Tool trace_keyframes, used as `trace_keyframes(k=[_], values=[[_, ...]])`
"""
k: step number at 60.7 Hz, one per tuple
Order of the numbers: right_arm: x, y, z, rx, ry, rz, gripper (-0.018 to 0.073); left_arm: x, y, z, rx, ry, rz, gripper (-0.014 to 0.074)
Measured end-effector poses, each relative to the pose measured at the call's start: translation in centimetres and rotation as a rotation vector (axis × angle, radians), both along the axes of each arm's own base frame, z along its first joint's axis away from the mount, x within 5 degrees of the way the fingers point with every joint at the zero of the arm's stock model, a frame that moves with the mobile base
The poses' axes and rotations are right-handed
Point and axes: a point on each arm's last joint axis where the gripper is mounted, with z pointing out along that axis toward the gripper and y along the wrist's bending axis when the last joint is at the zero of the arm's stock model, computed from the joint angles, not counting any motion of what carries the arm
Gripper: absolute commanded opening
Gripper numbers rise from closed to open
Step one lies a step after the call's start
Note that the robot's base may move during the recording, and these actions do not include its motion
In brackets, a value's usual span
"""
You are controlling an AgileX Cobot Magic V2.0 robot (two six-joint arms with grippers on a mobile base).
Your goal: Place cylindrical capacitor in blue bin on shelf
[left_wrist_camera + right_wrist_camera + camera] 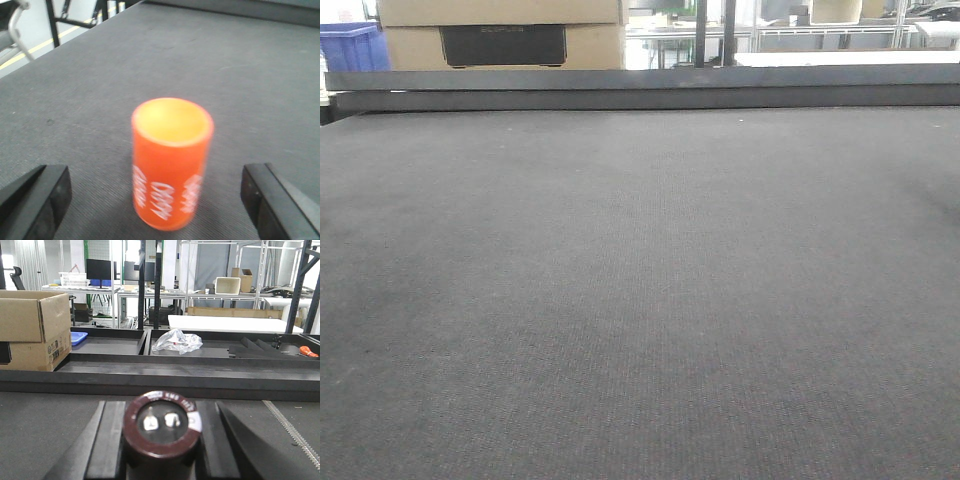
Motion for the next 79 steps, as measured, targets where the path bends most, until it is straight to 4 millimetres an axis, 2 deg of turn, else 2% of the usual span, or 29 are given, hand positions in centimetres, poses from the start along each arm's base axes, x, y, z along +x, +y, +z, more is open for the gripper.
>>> trace_keyframes(k=[11, 25, 39, 45, 58, 61, 70, 79], values=[[0.0, 0.0, 0.0, 0.000, 0.004, 0.000, -0.0071, 2.1, 0.8, -1.3, -0.004, 0.010, 0.027, 0.0592], [0.0, 0.0, -0.1, 0.000, 0.006, 0.001, -0.0071, 4.4, 0.9, -2.2, 0.000, 0.013, 0.018, 0.0592], [0.0, 0.0, -0.1, 0.000, 0.008, 0.001, -0.0071, 5.5, 1.3, -2.8, 0.004, 0.029, 0.017, 0.0563], [0.0, 0.0, -0.1, 0.000, 0.008, 0.001, -0.0071, 5.8, 1.9, -2.8, 0.004, 0.023, 0.030, 0.0448], [0.0, 0.0, -0.1, 0.000, 0.010, 0.001, -0.0071, 6.0, 2.5, -3.0, 0.000, 0.043, 0.044, -0.0027], [0.0, 0.0, -0.1, -0.002, 0.010, 0.001, -0.0071, 6.0, 2.5, -2.9, -0.003, 0.053, 0.041, -0.0110], [0.0, 0.0, -0.1, -0.002, 0.014, 0.002, -0.0071, 5.4, 2.2, -1.4, -0.012, 0.130, 0.014, -0.0109], [0.0, 0.1, -0.8, 0.000, 0.089, 0.010, -0.0071, 3.9, 1.3, 3.6, 0.001, 0.157, -0.043, -0.0109]])
